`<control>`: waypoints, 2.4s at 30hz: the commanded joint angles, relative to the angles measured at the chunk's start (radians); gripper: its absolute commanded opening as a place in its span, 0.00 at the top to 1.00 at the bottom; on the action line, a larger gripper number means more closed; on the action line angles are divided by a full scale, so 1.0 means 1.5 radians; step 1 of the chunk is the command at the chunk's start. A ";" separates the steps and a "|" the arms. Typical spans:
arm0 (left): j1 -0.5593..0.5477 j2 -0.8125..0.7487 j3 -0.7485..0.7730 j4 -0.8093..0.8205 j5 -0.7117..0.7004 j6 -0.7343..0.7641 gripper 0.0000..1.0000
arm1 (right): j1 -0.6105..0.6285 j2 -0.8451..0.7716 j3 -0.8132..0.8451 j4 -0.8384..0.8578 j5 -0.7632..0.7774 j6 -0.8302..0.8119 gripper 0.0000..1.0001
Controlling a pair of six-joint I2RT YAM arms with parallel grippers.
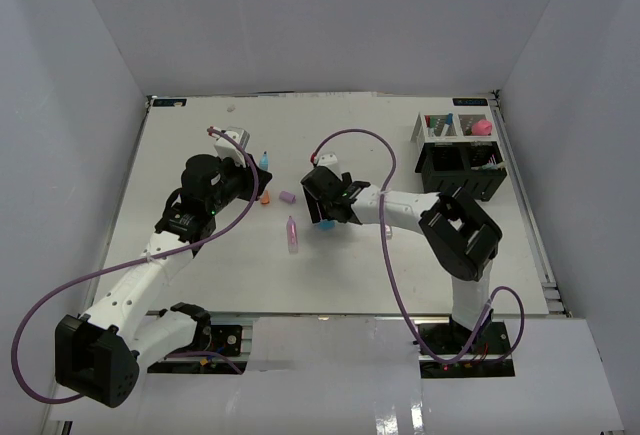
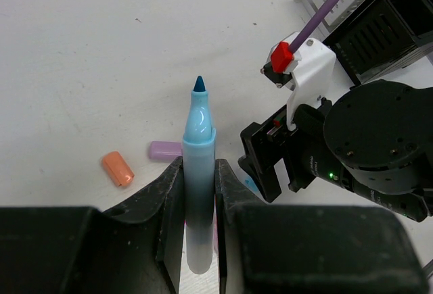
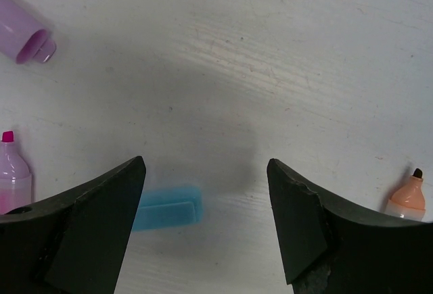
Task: Sort the stationery into containers
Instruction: Move the pen cap to the center of the board, then close the pen cap on the pen.
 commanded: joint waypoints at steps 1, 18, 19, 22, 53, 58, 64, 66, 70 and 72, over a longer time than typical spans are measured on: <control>0.003 -0.009 -0.003 0.006 0.008 0.007 0.89 | 0.008 0.009 0.013 -0.002 -0.017 -0.022 0.21; 0.003 -0.006 -0.003 0.006 0.011 0.009 0.89 | 0.018 -0.029 -0.062 0.000 -0.032 -0.053 0.20; 0.003 -0.006 -0.003 0.006 0.012 0.009 0.89 | 0.017 -0.032 -0.064 0.000 -0.032 -0.053 0.20; 0.003 -0.005 -0.004 0.006 0.012 0.009 0.89 | 0.018 -0.046 -0.077 0.001 -0.033 -0.058 0.20; 0.003 -0.005 -0.004 0.005 0.018 0.010 0.89 | 0.019 -0.014 0.029 -0.105 -0.052 0.109 0.28; 0.003 -0.008 -0.004 0.005 0.018 0.011 0.89 | 0.017 -0.005 0.028 -0.107 -0.038 0.127 0.32; 0.003 -0.009 -0.004 0.006 0.021 0.011 0.89 | 0.012 0.010 0.023 -0.106 -0.036 0.137 0.38; 0.003 -0.009 -0.004 0.006 0.022 0.011 0.89 | 0.011 0.018 0.022 -0.106 -0.037 0.142 0.39; 0.003 -0.010 -0.004 0.005 0.024 0.011 0.89 | 0.011 0.026 0.022 -0.105 -0.032 0.149 0.41; 0.003 -0.010 -0.004 0.006 0.027 0.013 0.89 | 0.010 0.028 0.022 -0.105 -0.027 0.151 0.43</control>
